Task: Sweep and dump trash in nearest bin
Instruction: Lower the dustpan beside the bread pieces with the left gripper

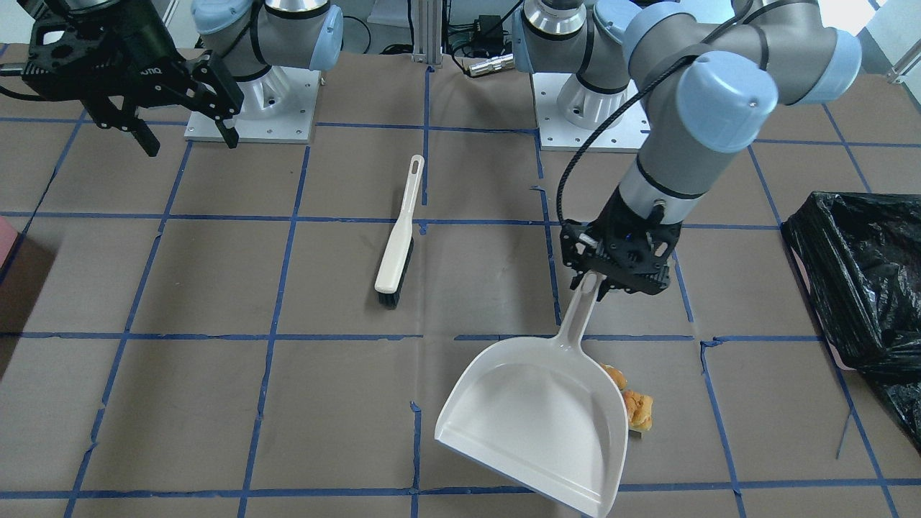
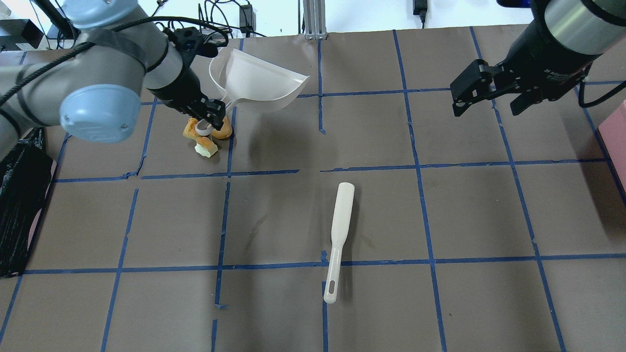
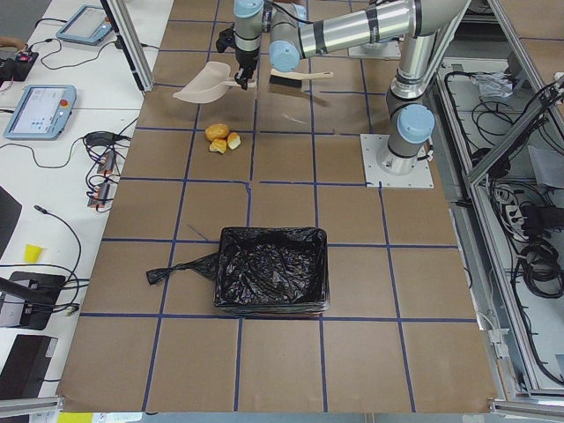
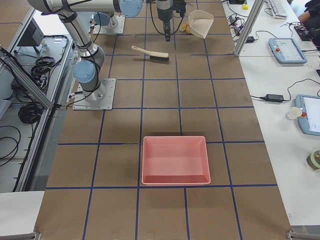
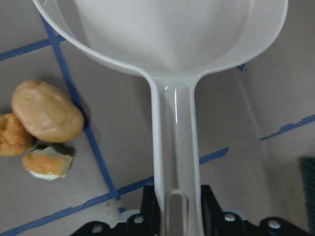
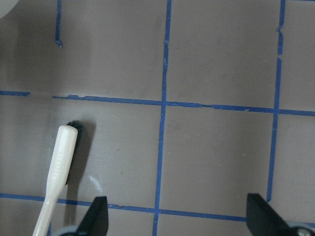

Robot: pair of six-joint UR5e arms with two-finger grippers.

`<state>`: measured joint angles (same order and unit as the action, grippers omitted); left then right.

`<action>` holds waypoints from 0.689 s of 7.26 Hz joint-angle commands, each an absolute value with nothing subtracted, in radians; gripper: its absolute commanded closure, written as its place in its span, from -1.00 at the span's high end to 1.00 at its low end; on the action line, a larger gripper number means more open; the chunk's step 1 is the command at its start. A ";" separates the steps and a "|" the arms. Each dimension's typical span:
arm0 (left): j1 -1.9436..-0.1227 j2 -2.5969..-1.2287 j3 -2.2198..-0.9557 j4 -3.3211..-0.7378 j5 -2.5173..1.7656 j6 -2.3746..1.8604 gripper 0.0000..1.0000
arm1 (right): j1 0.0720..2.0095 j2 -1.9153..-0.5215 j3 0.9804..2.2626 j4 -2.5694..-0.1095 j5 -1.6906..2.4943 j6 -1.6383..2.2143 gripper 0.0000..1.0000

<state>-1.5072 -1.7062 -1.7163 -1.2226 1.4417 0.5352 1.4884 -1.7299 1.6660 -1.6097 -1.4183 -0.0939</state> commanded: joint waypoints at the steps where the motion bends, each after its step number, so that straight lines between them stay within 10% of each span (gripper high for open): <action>1: -1.352 -1.666 -1.715 -1.316 1.443 0.856 -0.99 | 1.639 -1.733 1.681 -1.614 -1.428 0.119 1.00; 5: -1.083 -1.690 -1.717 -1.378 1.445 1.268 -0.99 | 1.869 -1.741 1.823 -1.717 -1.563 0.426 0.99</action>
